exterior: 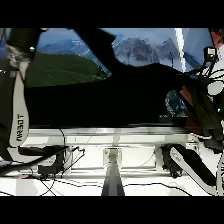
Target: Fold the clothes and pants, and hang the long-sleeved shirts on hangers.
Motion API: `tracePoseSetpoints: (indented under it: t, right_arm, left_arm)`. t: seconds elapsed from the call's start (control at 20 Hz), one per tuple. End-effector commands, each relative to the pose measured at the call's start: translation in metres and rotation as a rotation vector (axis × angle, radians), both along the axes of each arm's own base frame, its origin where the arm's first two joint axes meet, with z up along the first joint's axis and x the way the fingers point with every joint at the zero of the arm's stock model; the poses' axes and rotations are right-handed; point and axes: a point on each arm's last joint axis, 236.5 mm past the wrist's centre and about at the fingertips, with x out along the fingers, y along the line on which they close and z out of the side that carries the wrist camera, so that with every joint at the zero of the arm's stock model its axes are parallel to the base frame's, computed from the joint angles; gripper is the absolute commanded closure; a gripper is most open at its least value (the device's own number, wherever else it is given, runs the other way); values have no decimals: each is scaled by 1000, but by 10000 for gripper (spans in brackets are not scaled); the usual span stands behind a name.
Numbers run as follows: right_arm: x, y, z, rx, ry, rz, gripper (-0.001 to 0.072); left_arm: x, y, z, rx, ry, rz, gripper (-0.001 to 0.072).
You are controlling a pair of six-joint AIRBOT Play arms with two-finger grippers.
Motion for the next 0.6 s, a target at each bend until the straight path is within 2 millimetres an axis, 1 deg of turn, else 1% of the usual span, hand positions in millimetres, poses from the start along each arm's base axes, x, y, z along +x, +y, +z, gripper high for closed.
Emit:
tracePoseSetpoints:
  t: [0.0,0.05,0.15,0.25,0.35,0.4,0.45,0.5,0.55]
  right_arm:
    - [19,-8,12,6,-91,-44,693]
    - [23,-10,6,7,-91,-53,692]
    - [31,-11,-13,34,-62,-71,692]
    - [38,-10,-36,84,-25,-97,692]
    - [44,-15,-54,90,-7,-119,692]
    - [47,-17,-62,87,-1,-127,692]
    - [48,-18,-67,86,4,-132,692]
    - [48,-19,-70,87,11,-133,692]
    - [48,-19,-71,86,13,-133,692]
  left_arm:
    - [-35,65,-64,11,250,223,701]
    - [-39,69,-91,15,294,240,700]
    - [-47,68,-148,-10,357,282,701]
    - [-56,48,-200,-133,397,316,700]
    - [-63,31,-235,-265,412,362,699]
    - [-64,23,-244,-316,412,364,699]
    - [-63,16,-248,-361,404,364,699]
    - [-57,7,-244,-408,381,357,698]
    - [-48,-5,-233,-465,345,338,699]
